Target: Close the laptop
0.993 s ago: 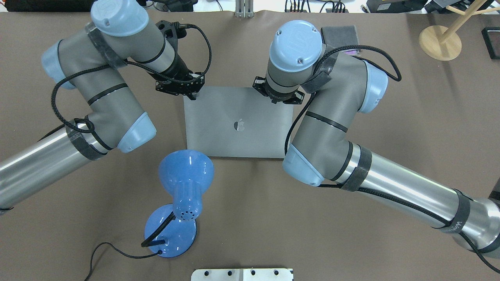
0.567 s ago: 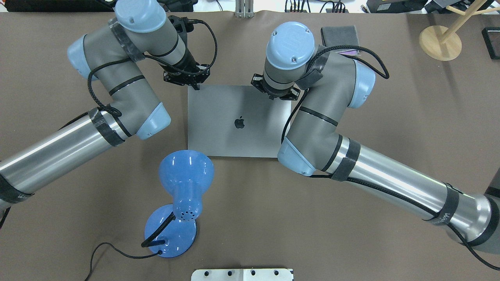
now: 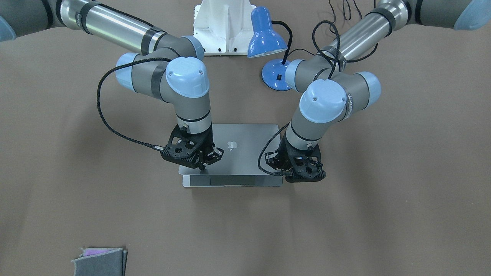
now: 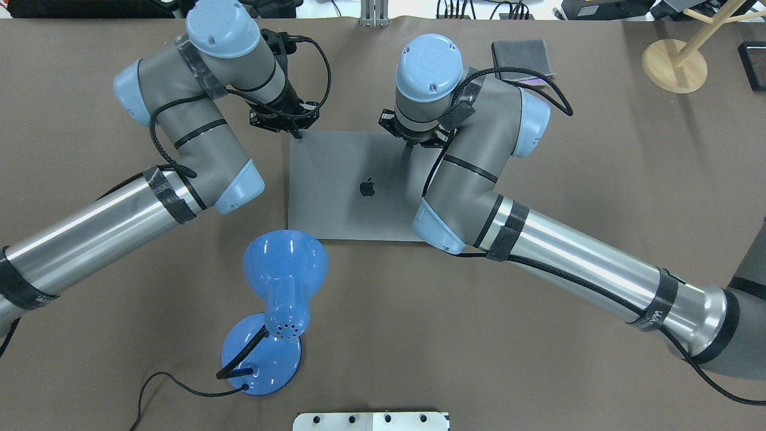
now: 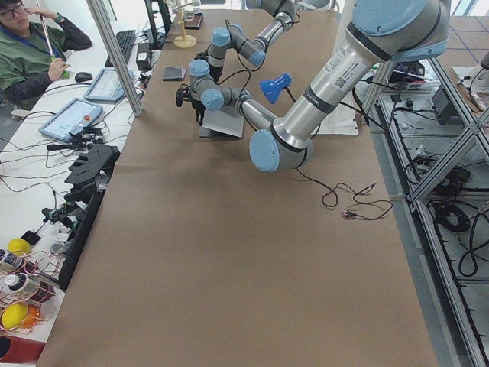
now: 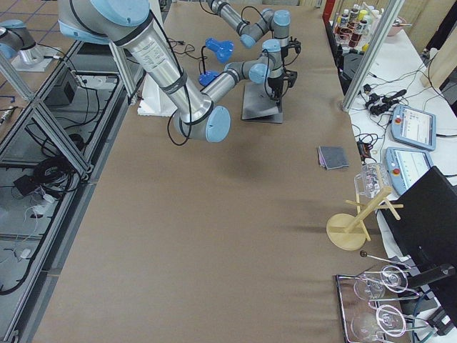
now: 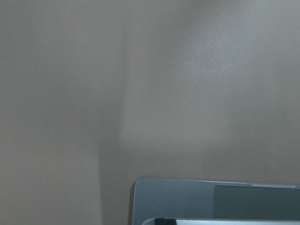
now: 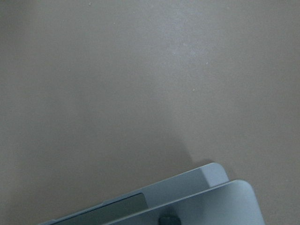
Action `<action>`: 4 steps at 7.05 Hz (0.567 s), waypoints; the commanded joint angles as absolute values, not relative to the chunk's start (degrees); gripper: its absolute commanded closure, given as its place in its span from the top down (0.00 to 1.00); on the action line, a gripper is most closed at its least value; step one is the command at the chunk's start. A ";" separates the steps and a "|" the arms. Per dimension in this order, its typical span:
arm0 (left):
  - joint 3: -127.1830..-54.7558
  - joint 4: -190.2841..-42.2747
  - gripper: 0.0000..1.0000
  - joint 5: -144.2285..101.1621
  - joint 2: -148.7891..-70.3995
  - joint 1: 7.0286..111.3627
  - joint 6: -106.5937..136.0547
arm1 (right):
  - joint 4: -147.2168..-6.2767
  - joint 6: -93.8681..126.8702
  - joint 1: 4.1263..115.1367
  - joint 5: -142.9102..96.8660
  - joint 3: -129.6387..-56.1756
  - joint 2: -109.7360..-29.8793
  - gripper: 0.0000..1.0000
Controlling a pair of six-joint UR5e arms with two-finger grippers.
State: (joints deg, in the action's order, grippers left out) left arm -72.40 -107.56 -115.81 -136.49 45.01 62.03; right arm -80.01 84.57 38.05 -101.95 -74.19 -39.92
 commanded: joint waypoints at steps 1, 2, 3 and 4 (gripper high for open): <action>-71.11 -107.67 0.00 -114.87 -137.02 44.39 61.61 | -77.27 84.03 38.23 -101.87 -71.12 -39.81 0.00; -70.76 -107.93 0.00 -113.05 -137.11 43.69 61.70 | -76.99 83.76 38.23 -101.87 -70.23 -39.81 0.00; -69.62 -109.41 0.00 -112.42 -137.20 43.25 61.70 | -76.99 83.67 38.15 -101.87 -69.79 -39.81 0.00; -68.13 -111.16 0.00 -112.24 -137.20 42.63 61.61 | -76.99 83.58 38.14 -101.87 -69.35 -39.81 0.00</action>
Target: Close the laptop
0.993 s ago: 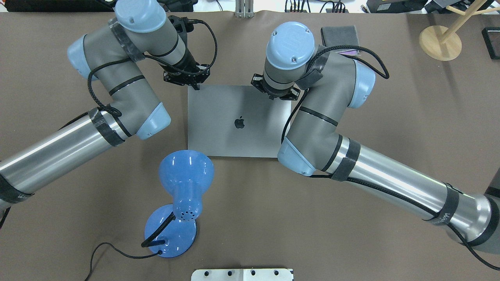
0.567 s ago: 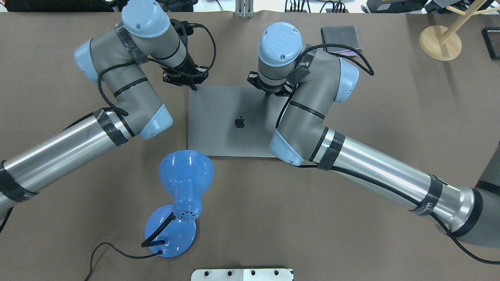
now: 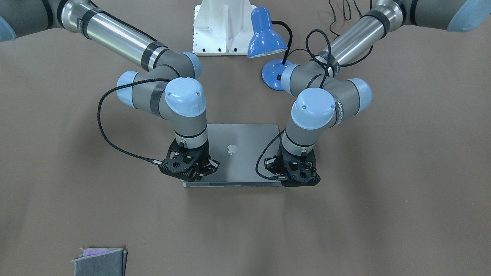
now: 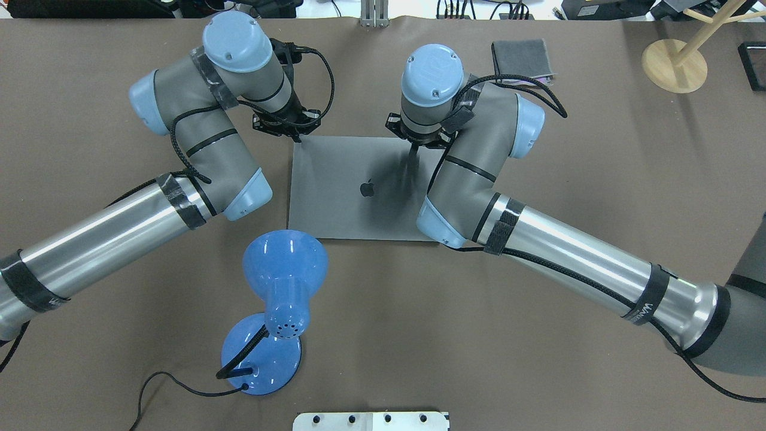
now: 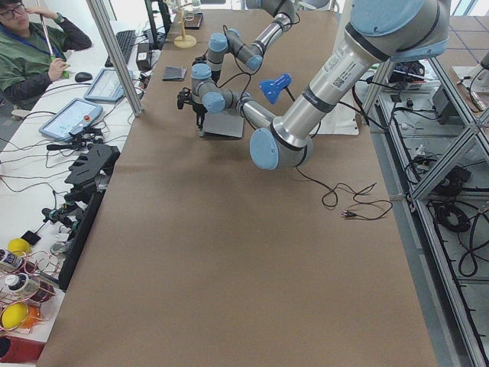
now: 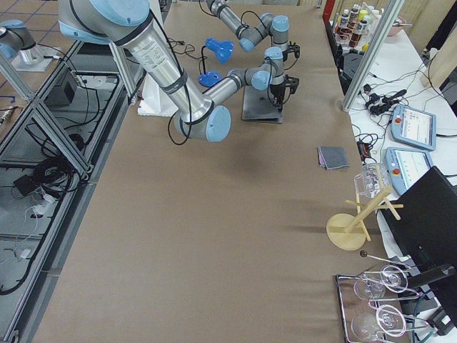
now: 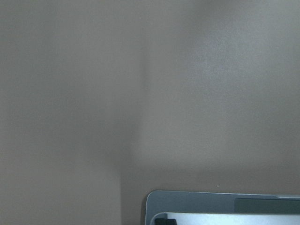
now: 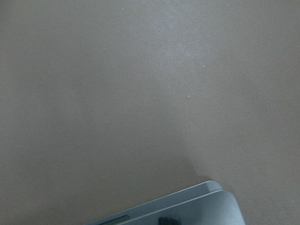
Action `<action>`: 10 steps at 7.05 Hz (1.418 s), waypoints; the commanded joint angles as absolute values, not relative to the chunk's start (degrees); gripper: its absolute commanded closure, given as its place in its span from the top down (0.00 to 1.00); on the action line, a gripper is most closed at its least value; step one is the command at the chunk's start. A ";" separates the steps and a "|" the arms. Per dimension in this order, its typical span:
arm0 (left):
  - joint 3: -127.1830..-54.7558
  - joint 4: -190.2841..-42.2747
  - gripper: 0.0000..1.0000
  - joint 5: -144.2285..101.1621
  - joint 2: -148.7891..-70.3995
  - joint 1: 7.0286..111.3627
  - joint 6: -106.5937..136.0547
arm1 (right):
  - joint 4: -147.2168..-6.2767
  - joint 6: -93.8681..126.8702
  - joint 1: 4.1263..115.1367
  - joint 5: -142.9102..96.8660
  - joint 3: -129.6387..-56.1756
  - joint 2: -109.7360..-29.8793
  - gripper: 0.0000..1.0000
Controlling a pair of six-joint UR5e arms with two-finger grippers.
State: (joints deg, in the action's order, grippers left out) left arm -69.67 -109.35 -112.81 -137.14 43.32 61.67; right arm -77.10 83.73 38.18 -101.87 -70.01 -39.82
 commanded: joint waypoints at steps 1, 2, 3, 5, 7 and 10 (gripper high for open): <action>-67.68 -111.44 0.00 -109.28 -137.20 41.50 61.70 | -76.99 83.67 37.97 -101.78 -69.08 -39.81 0.00; -67.41 -112.05 0.00 -108.55 -137.20 41.22 61.79 | -76.99 83.67 37.88 -101.78 -69.08 -39.64 0.00; -67.50 -112.06 0.00 -108.54 -137.11 41.13 61.70 | -76.99 83.67 37.88 -101.86 -69.17 -39.64 0.00; -69.33 -112.24 0.00 -108.63 -137.20 41.39 61.70 | -76.99 83.76 38.40 -102.21 -69.69 -38.59 0.00; -72.85 -111.18 0.26 -113.86 -136.67 44.28 61.09 | -77.34 83.24 41.29 -103.96 -72.05 -39.11 0.00; -88.87 -96.49 0.98 -118.20 -130.19 49.46 51.65 | -83.37 77.20 45.08 -107.14 -88.09 -48.66 1.00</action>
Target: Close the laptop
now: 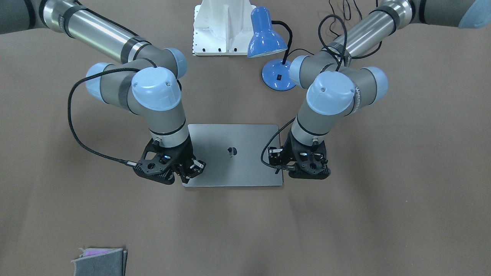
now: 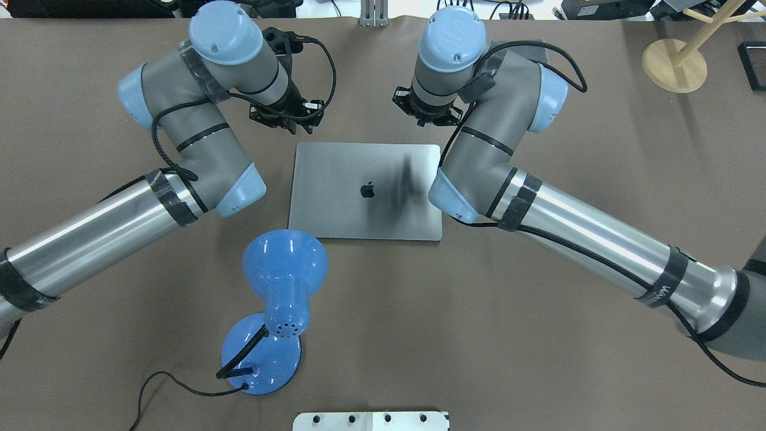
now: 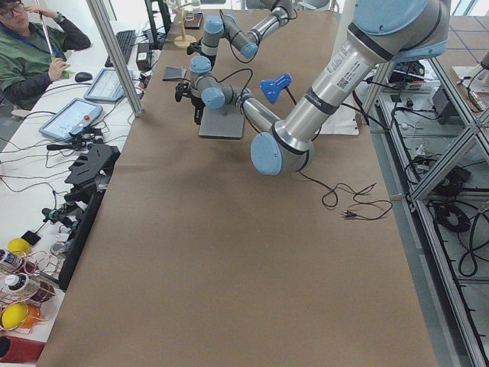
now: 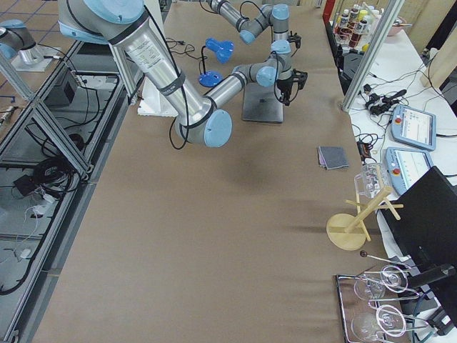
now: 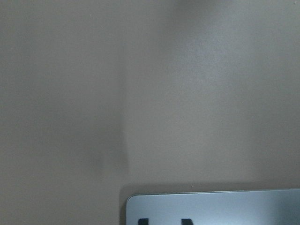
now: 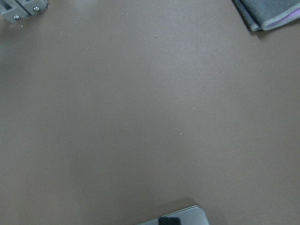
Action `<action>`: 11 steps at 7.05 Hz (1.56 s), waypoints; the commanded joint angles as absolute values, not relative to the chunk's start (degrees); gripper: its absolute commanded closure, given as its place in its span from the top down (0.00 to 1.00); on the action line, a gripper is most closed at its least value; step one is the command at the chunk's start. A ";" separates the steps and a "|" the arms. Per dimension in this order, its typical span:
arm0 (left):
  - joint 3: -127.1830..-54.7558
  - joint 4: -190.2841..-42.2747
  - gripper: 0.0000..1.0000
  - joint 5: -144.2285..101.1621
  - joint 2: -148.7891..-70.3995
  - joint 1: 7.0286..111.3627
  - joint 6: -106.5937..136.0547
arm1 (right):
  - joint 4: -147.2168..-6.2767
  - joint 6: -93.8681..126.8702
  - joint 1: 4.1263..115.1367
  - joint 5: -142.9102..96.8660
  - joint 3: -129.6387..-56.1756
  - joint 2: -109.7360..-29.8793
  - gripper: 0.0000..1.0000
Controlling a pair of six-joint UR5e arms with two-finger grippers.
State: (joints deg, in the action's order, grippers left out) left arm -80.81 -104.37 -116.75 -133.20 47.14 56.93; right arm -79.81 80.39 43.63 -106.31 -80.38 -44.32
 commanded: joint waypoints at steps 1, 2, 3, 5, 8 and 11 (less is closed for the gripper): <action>-96.25 -88.50 0.98 -120.21 -127.03 52.61 45.50 | -88.28 72.30 47.44 -110.79 -92.24 -50.17 1.00; -102.59 -84.24 0.98 -122.06 -122.83 55.78 40.05 | -90.77 67.55 50.59 -114.40 -98.20 -54.71 1.00; -106.31 -83.50 0.98 -123.91 -117.13 59.64 33.99 | -90.88 59.76 52.89 -115.65 -104.61 -62.50 1.00; -108.63 -83.50 0.98 -128.91 -107.45 69.12 17.93 | -90.88 43.94 60.95 -121.26 -113.07 -77.79 1.00; -107.76 -83.50 0.98 -131.83 -94.43 82.66 -2.95 | -90.88 13.64 76.93 -127.77 -117.34 -98.64 1.00; -104.00 -84.37 0.98 -133.06 -83.96 90.07 -12.89 | -96.39 0.63 90.58 -129.64 -116.36 -107.82 1.00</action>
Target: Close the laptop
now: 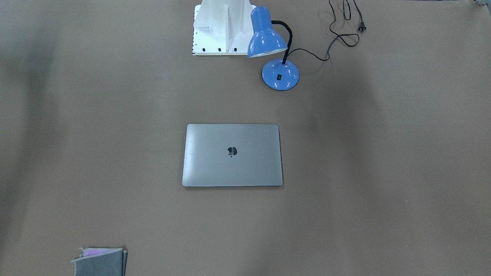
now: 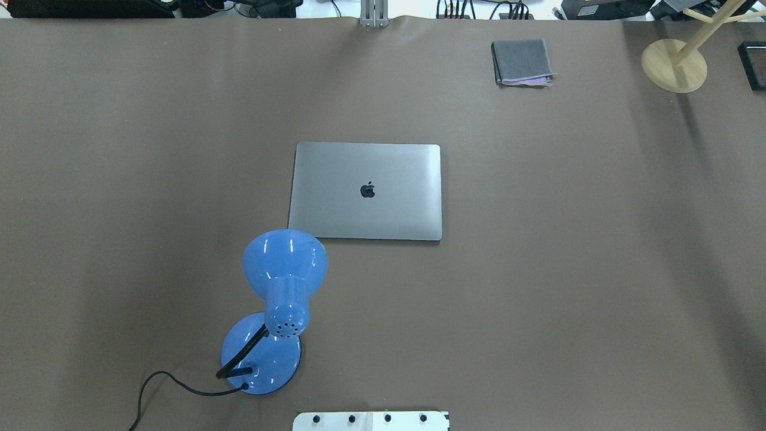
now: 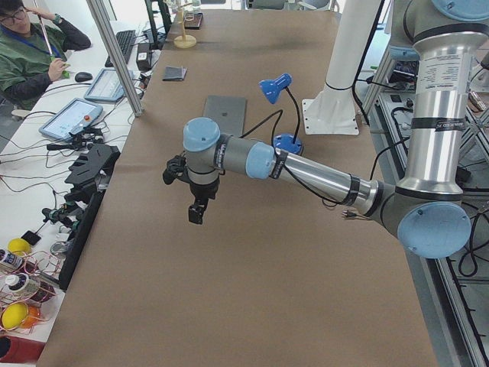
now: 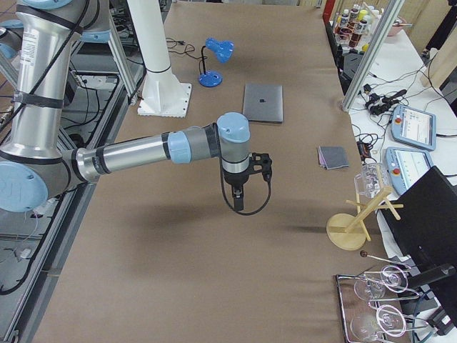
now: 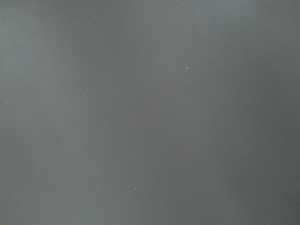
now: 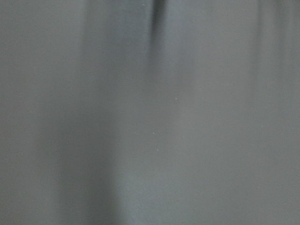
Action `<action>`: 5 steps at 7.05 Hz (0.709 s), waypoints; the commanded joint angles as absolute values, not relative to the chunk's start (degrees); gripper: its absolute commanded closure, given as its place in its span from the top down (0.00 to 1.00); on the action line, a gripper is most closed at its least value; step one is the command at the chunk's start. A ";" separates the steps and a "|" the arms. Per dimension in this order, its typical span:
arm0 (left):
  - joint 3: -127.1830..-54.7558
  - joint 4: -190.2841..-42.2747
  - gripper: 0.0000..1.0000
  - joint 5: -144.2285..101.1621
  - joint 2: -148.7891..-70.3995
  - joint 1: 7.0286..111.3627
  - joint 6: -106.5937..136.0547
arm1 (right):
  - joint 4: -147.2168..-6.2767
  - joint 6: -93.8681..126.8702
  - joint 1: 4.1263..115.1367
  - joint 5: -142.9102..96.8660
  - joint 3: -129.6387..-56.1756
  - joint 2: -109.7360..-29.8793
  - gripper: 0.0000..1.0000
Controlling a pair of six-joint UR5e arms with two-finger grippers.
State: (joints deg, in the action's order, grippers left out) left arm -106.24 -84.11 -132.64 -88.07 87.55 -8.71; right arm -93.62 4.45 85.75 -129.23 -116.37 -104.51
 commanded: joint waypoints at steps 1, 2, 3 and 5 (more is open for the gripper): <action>-103.63 -84.29 0.98 -134.72 -82.72 90.87 -12.92 | -96.07 -2.34 91.14 -129.38 -116.02 -110.80 1.00; -103.36 -84.46 0.98 -135.00 -82.27 92.36 -12.92 | -96.15 -2.46 91.23 -129.38 -115.41 -111.26 1.00; -103.36 -84.20 0.98 -137.09 -82.35 92.46 -12.31 | -96.07 -2.29 91.23 -129.81 -113.49 -111.36 1.00; -103.80 -84.02 0.98 -137.29 -81.66 92.55 -12.66 | -96.06 -2.11 91.14 -130.08 -113.20 -110.66 1.00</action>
